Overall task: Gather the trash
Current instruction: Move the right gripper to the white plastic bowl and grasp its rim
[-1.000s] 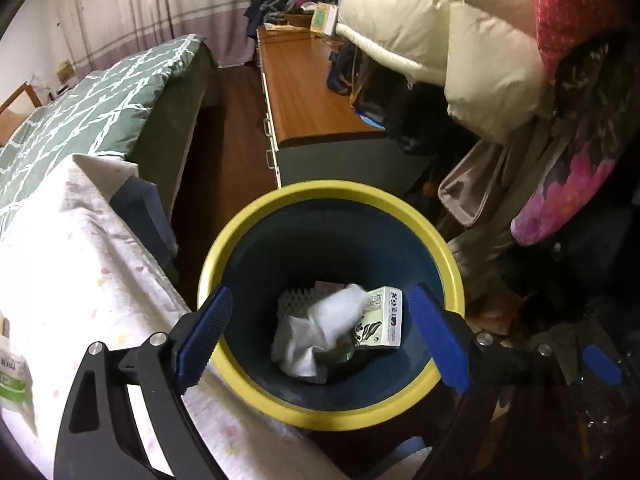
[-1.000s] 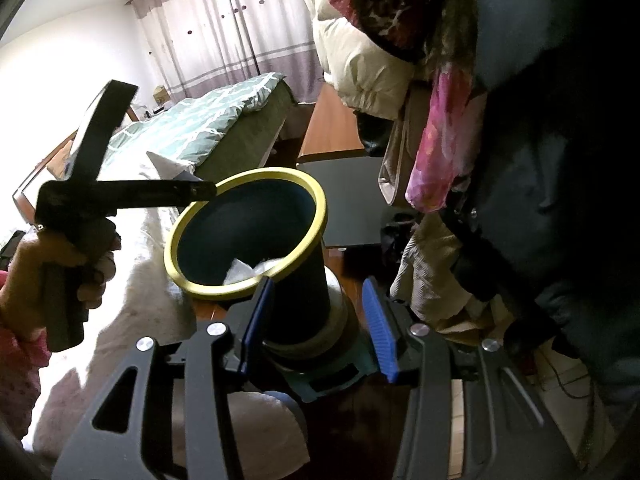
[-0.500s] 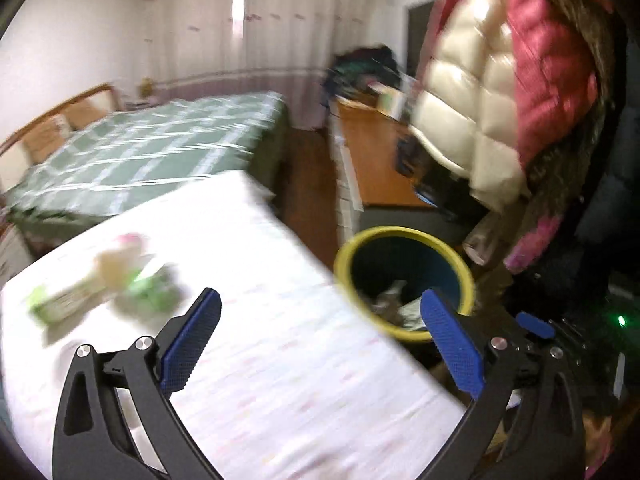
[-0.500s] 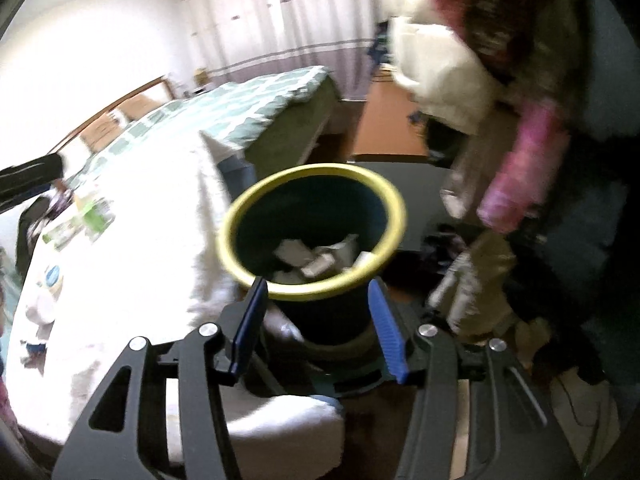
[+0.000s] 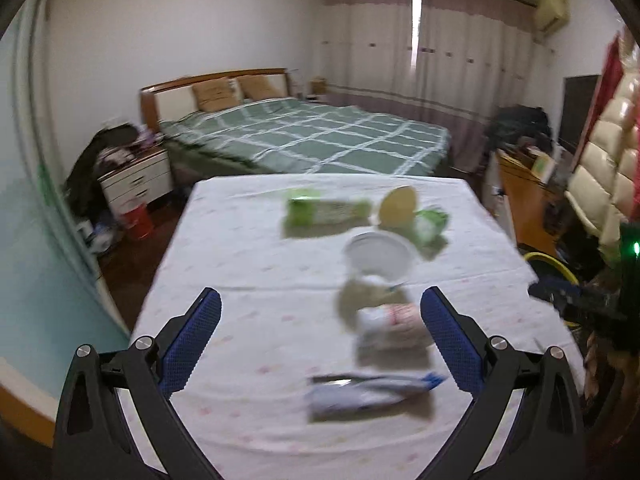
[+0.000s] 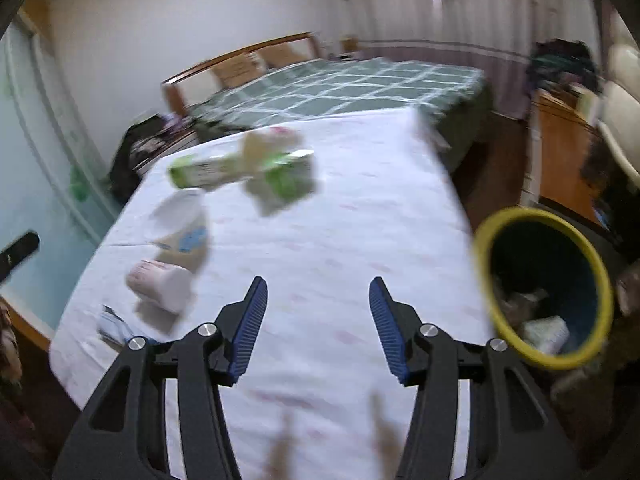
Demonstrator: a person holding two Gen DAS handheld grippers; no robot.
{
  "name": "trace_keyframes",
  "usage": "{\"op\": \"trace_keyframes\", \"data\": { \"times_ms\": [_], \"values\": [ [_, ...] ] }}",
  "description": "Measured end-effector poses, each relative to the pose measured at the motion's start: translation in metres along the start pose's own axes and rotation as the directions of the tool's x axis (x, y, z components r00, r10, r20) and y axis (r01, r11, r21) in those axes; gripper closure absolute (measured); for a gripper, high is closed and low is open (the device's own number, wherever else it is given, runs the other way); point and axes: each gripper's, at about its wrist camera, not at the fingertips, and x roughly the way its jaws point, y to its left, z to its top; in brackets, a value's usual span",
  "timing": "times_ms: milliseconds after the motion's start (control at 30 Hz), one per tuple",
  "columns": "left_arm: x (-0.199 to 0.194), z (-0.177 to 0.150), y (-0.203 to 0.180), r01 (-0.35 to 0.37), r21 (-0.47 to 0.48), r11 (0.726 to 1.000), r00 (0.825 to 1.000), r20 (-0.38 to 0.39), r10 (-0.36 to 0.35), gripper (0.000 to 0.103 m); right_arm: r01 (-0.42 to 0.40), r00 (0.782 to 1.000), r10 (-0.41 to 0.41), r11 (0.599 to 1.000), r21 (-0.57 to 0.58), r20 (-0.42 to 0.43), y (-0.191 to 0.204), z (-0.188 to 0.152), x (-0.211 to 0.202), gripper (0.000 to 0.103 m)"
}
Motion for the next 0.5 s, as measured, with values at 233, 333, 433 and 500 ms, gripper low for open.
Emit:
{"op": "trace_keyframes", "data": {
  "times_ms": [233, 333, 433, 500],
  "values": [
    [-0.002, -0.018, 0.029, -0.005, -0.046, 0.999, 1.000, -0.009, 0.004, 0.005, -0.078, 0.993, 0.068, 0.991, -0.112, -0.093, 0.075, 0.056, 0.064, 0.052],
    [0.002, -0.020, 0.026, 0.002, -0.041, 0.999, 1.000, -0.013, -0.002, 0.005, -0.080, 0.987, 0.061, 0.988, -0.128, -0.147, 0.095, 0.066, 0.096, 0.052],
    [0.004, -0.023, 0.024, 0.006, -0.045, 0.999, 1.000, -0.022, -0.007, 0.005, -0.063, 0.981, 0.037, 0.989, -0.132, -0.189, 0.105, 0.071, 0.122, 0.058],
    [0.008, -0.023, 0.025, 0.012, -0.051, 0.999, 1.000, -0.028, -0.013, 0.005, -0.065, 0.975, 0.037, 0.991, -0.119, -0.220, 0.107, 0.071, 0.138, 0.061]
  ]
}}
